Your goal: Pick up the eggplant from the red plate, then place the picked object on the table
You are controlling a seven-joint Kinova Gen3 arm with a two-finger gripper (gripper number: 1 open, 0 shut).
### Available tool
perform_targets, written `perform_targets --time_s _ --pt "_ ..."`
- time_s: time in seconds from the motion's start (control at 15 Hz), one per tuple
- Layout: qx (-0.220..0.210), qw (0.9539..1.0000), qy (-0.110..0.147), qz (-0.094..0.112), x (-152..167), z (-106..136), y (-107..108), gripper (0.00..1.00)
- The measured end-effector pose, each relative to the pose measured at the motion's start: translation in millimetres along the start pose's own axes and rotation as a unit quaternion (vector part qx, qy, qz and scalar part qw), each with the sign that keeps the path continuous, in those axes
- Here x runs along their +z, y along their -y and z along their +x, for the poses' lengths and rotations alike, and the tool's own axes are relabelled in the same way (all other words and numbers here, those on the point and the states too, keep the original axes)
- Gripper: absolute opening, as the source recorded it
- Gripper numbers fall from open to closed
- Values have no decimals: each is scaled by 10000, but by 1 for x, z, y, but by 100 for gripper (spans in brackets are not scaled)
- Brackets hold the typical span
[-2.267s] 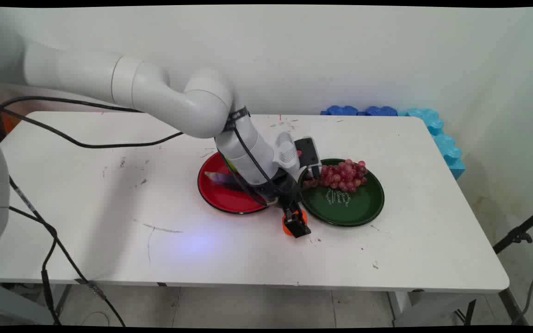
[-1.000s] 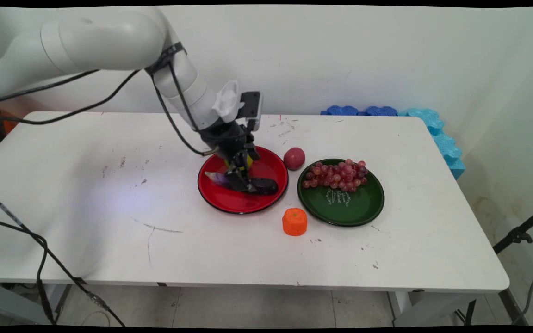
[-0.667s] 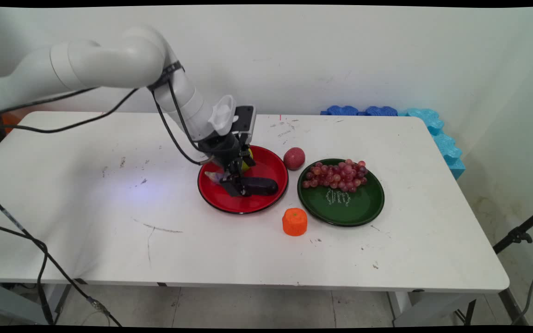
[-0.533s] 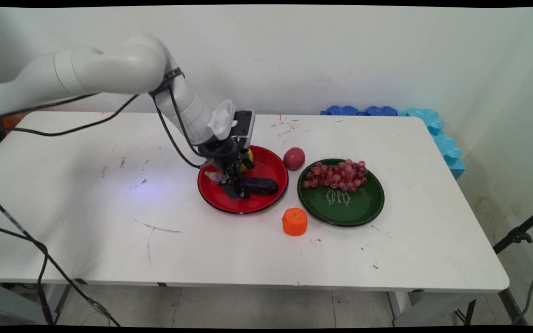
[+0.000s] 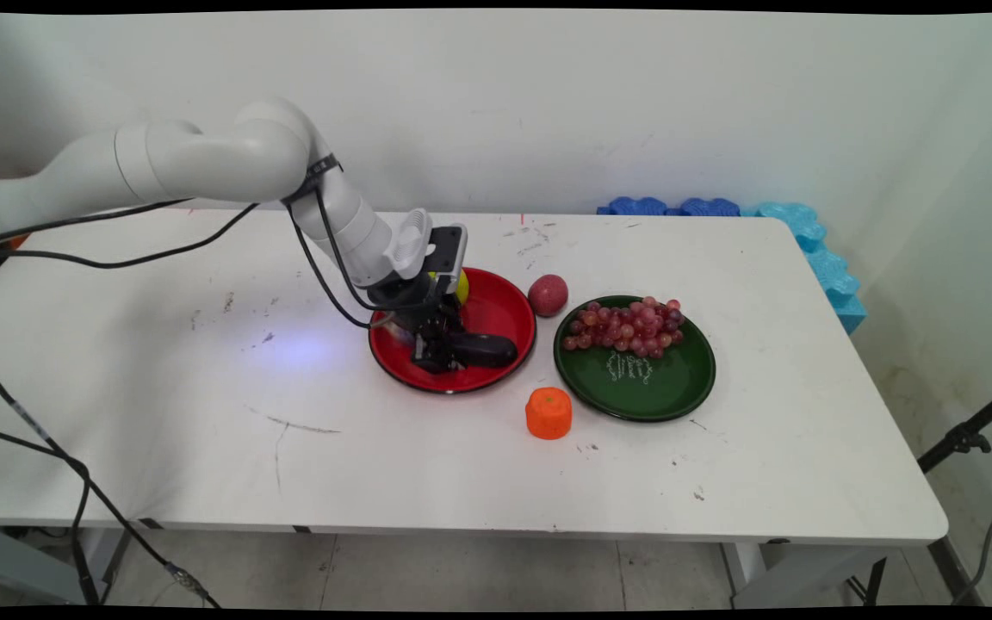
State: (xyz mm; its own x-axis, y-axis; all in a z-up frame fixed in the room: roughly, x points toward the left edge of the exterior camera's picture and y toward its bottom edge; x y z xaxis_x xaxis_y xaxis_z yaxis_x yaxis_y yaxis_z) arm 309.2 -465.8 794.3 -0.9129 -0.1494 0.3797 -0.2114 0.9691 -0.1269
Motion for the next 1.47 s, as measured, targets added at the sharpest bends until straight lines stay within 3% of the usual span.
perform_targets --time_s 0.53,0.87,1.2,1.47 --pt "-122 9995 -274 85 -22 10 -2 0" --pt "-321 9979 -549 96 -70 43 -13 0" --pt "-688 9944 -807 0 -105 92 -43 0" --pt "-741 9940 -795 -99 -101 119 -75 0"
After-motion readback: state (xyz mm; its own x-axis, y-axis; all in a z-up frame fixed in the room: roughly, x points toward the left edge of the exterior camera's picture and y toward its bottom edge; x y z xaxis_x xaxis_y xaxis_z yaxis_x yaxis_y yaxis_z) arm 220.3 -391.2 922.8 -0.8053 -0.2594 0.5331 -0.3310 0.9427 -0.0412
